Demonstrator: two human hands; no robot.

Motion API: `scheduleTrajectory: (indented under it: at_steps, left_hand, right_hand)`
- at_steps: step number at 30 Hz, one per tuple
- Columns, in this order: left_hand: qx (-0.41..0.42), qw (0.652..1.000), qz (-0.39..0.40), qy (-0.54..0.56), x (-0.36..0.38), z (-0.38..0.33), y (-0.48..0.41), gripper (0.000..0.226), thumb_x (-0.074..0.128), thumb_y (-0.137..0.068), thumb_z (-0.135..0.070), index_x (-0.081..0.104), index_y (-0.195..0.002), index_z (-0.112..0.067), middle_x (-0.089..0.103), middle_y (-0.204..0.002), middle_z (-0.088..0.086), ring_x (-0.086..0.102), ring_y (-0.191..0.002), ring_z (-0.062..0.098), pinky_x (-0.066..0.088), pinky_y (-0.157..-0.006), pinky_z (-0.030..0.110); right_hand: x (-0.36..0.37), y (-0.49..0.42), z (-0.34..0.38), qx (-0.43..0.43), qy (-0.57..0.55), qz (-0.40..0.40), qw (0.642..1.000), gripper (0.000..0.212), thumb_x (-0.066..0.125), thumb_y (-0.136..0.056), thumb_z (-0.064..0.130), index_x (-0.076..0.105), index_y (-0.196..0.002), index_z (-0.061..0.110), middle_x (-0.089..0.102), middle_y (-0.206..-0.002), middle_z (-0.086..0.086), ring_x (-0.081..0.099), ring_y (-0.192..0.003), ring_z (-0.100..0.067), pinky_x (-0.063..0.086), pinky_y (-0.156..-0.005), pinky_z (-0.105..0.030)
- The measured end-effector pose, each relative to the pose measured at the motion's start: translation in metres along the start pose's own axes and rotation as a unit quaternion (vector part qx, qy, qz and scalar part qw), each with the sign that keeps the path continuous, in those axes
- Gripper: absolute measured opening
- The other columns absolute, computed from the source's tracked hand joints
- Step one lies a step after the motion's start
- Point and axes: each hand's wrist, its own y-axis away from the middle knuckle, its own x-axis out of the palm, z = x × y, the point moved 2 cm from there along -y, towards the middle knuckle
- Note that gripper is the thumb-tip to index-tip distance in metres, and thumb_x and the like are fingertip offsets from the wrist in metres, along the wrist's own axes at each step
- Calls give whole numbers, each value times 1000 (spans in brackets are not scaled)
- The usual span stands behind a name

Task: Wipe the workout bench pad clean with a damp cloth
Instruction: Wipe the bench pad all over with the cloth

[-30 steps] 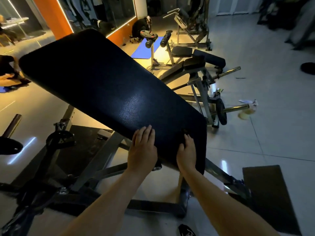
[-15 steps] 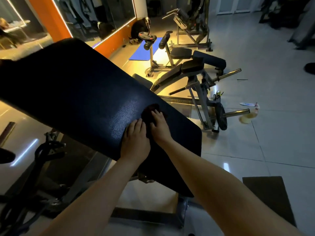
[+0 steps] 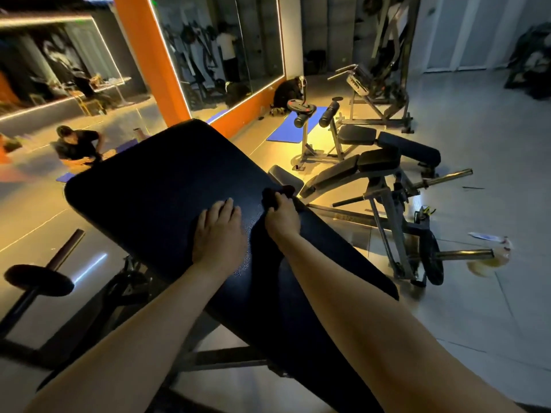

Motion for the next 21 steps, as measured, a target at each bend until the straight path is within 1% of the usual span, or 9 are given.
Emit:
scheduleTrajectory:
  at_steps: [3, 5, 7, 9, 11, 14, 16, 19, 21]
  left_hand:
    - [0, 1000, -24, -14, -13, 30, -18, 49, 48, -95, -29, 52, -141, -13, 46, -151, 5, 38, -137, 26, 28, -111, 46]
    - [13, 999, -39, 0, -15, 43, -24, 46, 49, -93, -27, 57, -137, -13, 52, -146, 5, 42, -133, 27, 30, -108, 46]
    - [29, 998, -48, 23, -14, 47, -23, 44, 49, -93, -25, 59, -134, -10, 55, -144, 6, 46, -130, 27, 33, -108, 47]
    - [42, 997, -49, 51, -11, 46, -17, 44, 49, -95, -24, 58, -135, -9, 56, -142, 7, 47, -130, 27, 33, -110, 47]
    - [50, 994, -52, 84, -13, 47, -16, 44, 45, -97, -23, 55, -138, -9, 55, -144, 6, 44, -134, 25, 29, -114, 45]
    - [67, 992, -53, 94, -15, 52, -15, 42, 37, -99, -23, 55, -135, -13, 52, -145, 3, 37, -139, 23, 22, -119, 43]
    - [72, 991, -55, 97, -16, 55, -14, 39, 34, -100, -25, 59, -128, -14, 53, -143, 4, 35, -139, 23, 20, -119, 42]
    - [91, 990, -45, 98, -17, 54, -12, 46, 28, -97, -28, 58, -130, -15, 48, -147, 4, 34, -139, 24, 20, -118, 43]
    - [113, 988, -36, 98, -16, 52, -8, 47, 30, -99, -27, 51, -139, -13, 42, -153, 6, 31, -142, 24, 19, -118, 44]
  right_hand:
    - [31, -15, 52, -112, 13, 91, 989, 46, 48, -100, 9, 47, -146, 15, 42, -154, -7, 36, -144, -25, 31, -114, -39]
    - [44, -20, 62, -131, 14, 89, 987, 48, 48, -99, 9, 46, -147, 15, 39, -158, -5, 27, -149, -21, 24, -119, -41]
    - [47, -25, 48, -74, -8, 0, 997, 41, 47, -97, 15, 56, -137, 20, 51, -146, -4, 42, -138, -21, 33, -115, -43]
    - [44, -25, 31, 31, -45, -90, 994, 25, 46, -92, 25, 64, -110, 24, 64, -119, -4, 58, -115, -23, 47, -102, -50]
    - [45, -28, 36, 62, -36, -110, 991, 13, 50, -94, 27, 63, -96, 24, 67, -101, -3, 64, -96, -22, 54, -90, -49]
    - [58, -30, 76, -7, -46, -31, 998, 27, 49, -99, 15, 61, -123, 19, 62, -113, 0, 61, -101, -17, 50, -95, -40]
    - [66, -29, 94, -50, -40, 14, 998, 35, 47, -101, 12, 58, -133, 19, 59, -120, 2, 58, -105, -15, 47, -96, -34]
    - [64, -25, 82, -41, 8, -30, 999, 39, 46, -101, 12, 56, -137, 19, 55, -140, -5, 54, -123, -19, 43, -106, -38]
    - [55, -11, 58, 13, -10, -75, 997, 35, 45, -100, 12, 59, -132, 20, 58, -135, -5, 57, -118, -17, 46, -103, -39]
